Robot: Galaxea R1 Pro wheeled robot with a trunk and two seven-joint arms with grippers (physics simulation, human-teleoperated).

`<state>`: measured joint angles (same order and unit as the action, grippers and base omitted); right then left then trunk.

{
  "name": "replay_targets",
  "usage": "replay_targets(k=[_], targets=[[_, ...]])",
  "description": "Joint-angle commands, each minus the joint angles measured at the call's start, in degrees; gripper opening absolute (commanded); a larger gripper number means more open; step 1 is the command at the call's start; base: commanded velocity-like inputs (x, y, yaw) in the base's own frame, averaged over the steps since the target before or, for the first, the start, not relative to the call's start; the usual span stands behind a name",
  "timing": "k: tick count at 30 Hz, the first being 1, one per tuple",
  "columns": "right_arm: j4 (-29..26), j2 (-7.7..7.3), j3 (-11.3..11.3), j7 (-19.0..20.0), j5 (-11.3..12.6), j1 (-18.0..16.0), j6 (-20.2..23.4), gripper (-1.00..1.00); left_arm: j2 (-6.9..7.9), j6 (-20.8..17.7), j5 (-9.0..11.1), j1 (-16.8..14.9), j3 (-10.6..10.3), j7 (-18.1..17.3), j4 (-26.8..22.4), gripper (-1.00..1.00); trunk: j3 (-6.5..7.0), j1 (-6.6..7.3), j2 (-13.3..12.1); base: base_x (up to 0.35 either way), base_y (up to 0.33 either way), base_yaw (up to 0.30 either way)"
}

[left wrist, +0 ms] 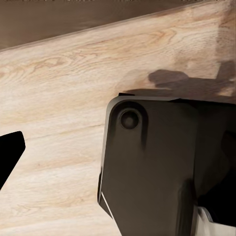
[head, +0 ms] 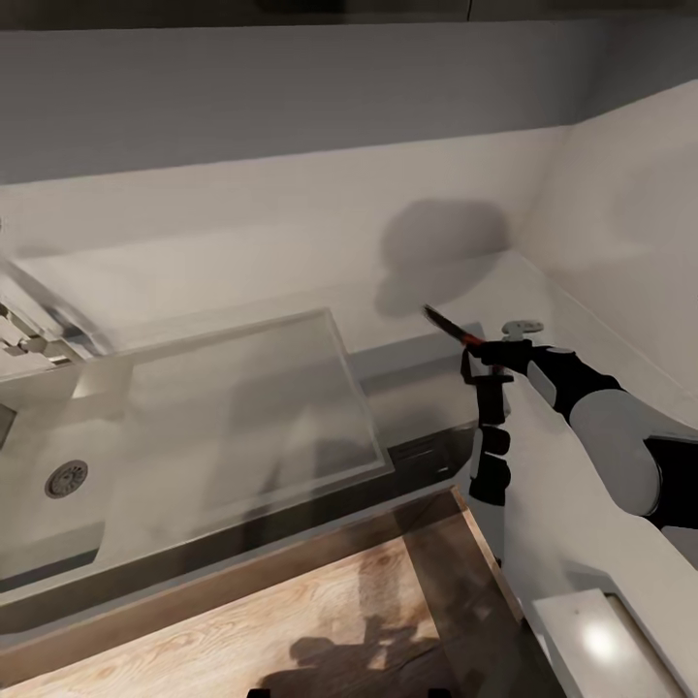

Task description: In the kitchen, take the Vidalia onion out of the sink, dice it on the chopping board with the paring knife, put the diced onion into the bowl on the countertop, then place both the paring knife and the chopping board into the sink.

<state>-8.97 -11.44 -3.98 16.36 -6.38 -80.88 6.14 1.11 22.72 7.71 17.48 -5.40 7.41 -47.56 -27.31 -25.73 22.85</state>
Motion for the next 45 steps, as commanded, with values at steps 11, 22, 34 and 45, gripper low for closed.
replay_targets(k=[11, 22, 34, 45], targets=[[1.7, 0.01, 0.3, 0.3, -1.3, 0.0, 0.5, -1.0, 0.11, 0.1, 0.6, 0.0, -0.4, 0.4, 0.0, 1.0, 0.9, -0.05, 0.1, 0.0, 0.0, 0.0], [1.7, 0.01, 0.3, 0.3, -1.3, 0.0, 0.5, -1.0, 0.12, 0.1, 0.6, 0.0, -0.4, 0.4, 0.0, 1.0, 1.9, -0.05, 0.1, -0.012, 0.008, 0.0], [1.7, 0.13, 0.3, 0.3, -1.2, 0.0, 0.5, -1.0, 0.12, 0.1, 0.6, 0.0, -0.4, 0.4, 0.3, 1.0, 3.01, -0.05, 0.1, -0.228, 0.176, 0.0], [1.7, 0.27, 0.3, 0.3, -1.2, 0.0, 0.5, -1.0, 0.12, 0.1, 0.6, 0.0, -0.4, 0.4, 0.4, 1.0, 4.02, -0.05, 0.1, -0.262, 0.201, 0.0]])
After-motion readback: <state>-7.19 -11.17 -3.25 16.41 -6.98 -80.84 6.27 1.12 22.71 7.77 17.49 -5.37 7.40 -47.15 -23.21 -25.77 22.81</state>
